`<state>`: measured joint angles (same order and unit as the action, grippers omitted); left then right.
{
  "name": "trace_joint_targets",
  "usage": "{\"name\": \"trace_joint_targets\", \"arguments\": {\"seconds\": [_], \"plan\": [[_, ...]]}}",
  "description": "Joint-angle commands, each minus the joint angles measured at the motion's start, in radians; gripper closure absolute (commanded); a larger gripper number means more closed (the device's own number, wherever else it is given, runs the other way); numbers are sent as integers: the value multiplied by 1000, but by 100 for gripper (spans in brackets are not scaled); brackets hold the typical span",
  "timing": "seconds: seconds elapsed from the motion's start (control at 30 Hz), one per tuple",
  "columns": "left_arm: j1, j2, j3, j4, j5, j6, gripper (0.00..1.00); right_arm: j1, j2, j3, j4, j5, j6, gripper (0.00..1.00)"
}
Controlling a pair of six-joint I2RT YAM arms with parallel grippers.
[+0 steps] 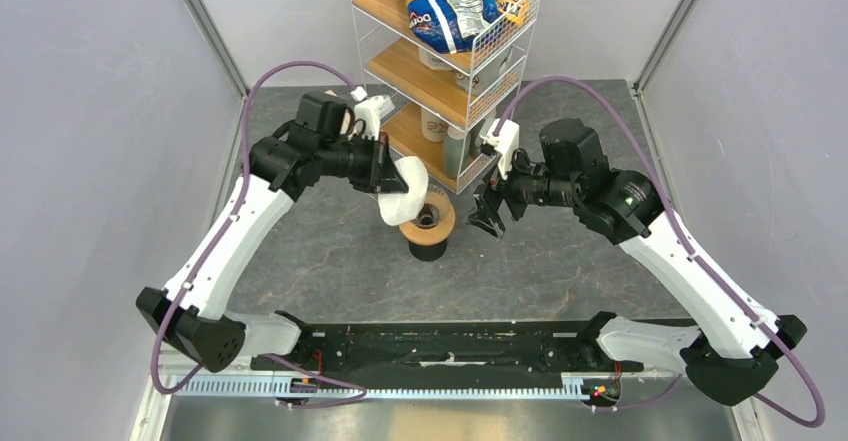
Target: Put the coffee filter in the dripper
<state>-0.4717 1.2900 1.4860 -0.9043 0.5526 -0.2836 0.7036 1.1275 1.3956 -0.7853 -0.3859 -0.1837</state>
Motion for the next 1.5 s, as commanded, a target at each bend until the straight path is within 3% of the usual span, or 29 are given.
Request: {"name": "trace_joint_targets", "arguments": {"seconds": [0.0,0.37,0.47,0.67,0.77,0.87,1.07,1.2,1.33,1.47], "plan": [[-37,44,31,-48,-65,84,98,-18,7,40,10,-24,79,3],[-77,182,57,-4,-106,83,97,-36,46,52,24,-13,101,3],[-86,194,41,-6,-129,96,90,-43,56,51,24,2,110,3],[-87,208,63,-11,-155,96,59,-58,85,49,25,3,117,3],[-85,203,78,-22,-167,106,51,-61,100,57,25,5,118,3],[-84,194,78,-46,-172,124,46,-62,120,62,27,7,118,3],[-75,182,69,-53,-181,122,46,-61,153,76,46,20,127,3],[13,135,53,-44,-123,101,46,-61,186,91,84,42,160,3],[25,112,39,-47,-142,135,39,-60,222,74,135,126,275,3],[33,119,17,-51,-143,120,35,-20,263,71,148,193,259,3]]}}
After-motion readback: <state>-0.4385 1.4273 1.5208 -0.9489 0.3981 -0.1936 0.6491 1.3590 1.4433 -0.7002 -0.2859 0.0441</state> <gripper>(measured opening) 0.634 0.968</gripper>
